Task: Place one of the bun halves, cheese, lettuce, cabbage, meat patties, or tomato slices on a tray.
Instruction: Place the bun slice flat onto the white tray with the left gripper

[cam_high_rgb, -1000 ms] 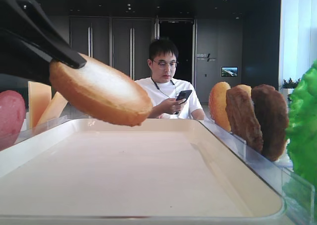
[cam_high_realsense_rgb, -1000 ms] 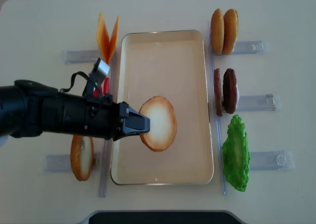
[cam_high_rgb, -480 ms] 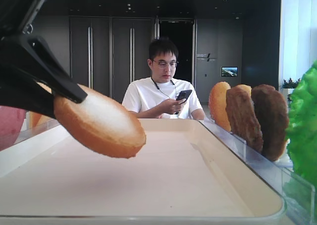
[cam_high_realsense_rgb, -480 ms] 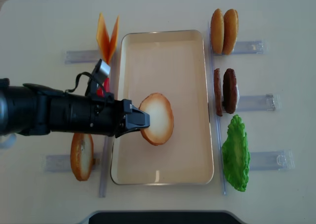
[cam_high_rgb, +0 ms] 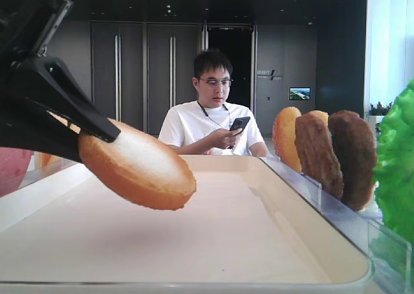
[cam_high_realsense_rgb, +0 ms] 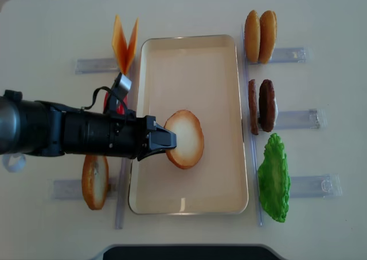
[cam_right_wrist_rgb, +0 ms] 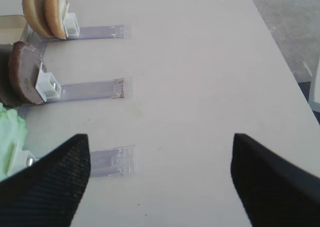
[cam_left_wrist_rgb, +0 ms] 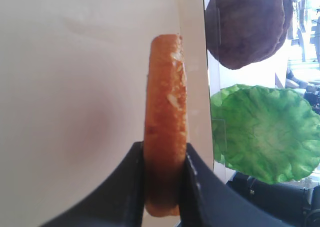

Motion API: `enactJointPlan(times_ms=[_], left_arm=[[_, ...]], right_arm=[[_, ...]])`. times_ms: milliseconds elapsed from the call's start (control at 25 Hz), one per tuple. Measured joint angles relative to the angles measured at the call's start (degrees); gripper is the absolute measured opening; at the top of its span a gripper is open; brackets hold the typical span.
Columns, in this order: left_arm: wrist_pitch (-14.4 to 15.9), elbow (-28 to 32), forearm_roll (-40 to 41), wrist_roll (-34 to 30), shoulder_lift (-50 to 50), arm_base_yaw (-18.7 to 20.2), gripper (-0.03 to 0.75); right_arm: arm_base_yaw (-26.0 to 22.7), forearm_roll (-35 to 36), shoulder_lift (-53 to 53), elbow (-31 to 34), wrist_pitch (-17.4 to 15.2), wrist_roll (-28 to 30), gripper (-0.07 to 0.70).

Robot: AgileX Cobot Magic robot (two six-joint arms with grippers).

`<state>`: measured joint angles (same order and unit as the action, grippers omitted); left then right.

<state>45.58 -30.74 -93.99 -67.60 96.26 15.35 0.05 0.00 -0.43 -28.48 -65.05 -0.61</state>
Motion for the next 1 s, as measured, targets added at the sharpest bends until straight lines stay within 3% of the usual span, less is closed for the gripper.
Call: enactJointPlan(times_ms=[160,400,520,1000], left_arm=[[-0.1,-0.1,-0.6,0.0,0.0,0.6,0.140],[-1.3,-2.5,-0.8,0.6,1.9,5.4,0.140],[-3.1,-2.6,-0.9,1.0,2.5,5.5,0.140],[-5.2,-2.6,-2.5,1.0,3.1,5.5,0.139]], right_arm=[[0.0,0.0,0.0,0.0,0.0,0.0,0.577],[0.0,0.0,0.0,0.0,0.0,0.0,0.577],[0.0,0.0,0.0,0.0,0.0,0.0,0.577],[0.0,0.0,0.0,0.0,0.0,0.0,0.577]])
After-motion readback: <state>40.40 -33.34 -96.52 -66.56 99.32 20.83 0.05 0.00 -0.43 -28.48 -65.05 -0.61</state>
